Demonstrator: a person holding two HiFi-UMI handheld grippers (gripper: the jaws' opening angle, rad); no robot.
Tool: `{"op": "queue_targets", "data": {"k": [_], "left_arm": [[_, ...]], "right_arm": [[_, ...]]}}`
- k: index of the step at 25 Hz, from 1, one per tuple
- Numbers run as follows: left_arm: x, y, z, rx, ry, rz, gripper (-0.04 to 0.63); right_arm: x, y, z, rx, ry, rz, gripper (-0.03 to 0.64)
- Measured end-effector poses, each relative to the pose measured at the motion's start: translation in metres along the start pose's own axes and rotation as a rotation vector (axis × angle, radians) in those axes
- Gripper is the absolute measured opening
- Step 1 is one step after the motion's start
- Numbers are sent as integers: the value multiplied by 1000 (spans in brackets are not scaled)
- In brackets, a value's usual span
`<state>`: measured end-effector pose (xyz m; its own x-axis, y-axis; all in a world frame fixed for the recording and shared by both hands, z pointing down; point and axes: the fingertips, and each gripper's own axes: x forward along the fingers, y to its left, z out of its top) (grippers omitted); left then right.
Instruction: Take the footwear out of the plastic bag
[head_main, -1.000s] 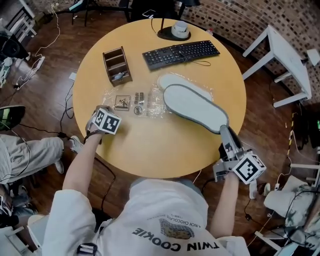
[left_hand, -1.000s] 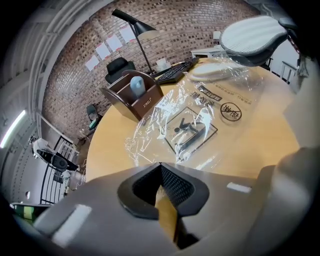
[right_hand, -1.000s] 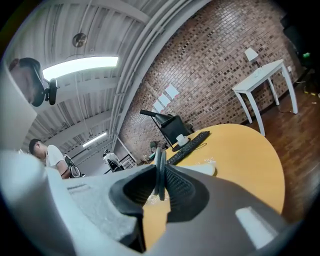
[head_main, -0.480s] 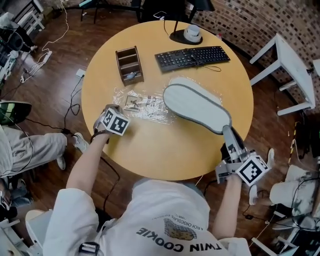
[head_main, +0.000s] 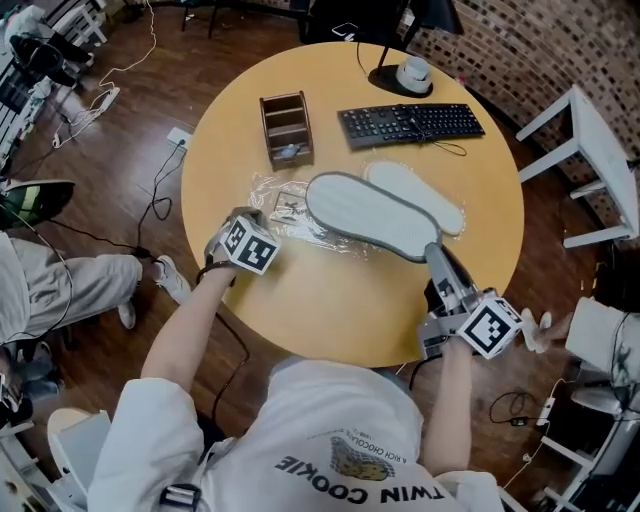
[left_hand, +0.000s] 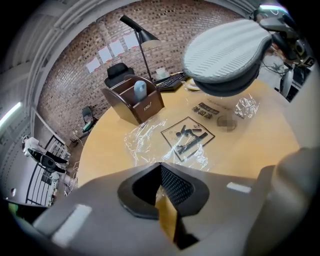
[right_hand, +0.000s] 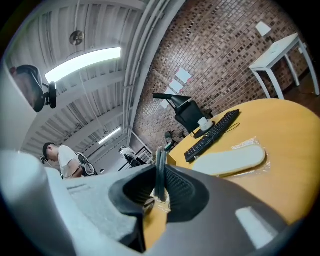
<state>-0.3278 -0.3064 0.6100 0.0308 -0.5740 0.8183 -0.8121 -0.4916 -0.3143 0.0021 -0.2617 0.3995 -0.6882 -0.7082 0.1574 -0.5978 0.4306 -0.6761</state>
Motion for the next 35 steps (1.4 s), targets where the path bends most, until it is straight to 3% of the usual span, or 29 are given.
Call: {"op": "queue_targets", "data": {"k": [11,20,31,35], "left_arm": [[0,2,-1,-27,-43,-34,6],[-4,4,-3,-55,-73,-53,6],[-3,4,-2,-51,-81,-51,6],[-2,5,-1,-44,-79,-48,6]], "right_arm": [[71,11,-35,74,69,88,58],[98,7,-62,217,77,133,58],[108,-30,-92,216,132,67,58],[105,-48,-103,187,171,-49,61]]}}
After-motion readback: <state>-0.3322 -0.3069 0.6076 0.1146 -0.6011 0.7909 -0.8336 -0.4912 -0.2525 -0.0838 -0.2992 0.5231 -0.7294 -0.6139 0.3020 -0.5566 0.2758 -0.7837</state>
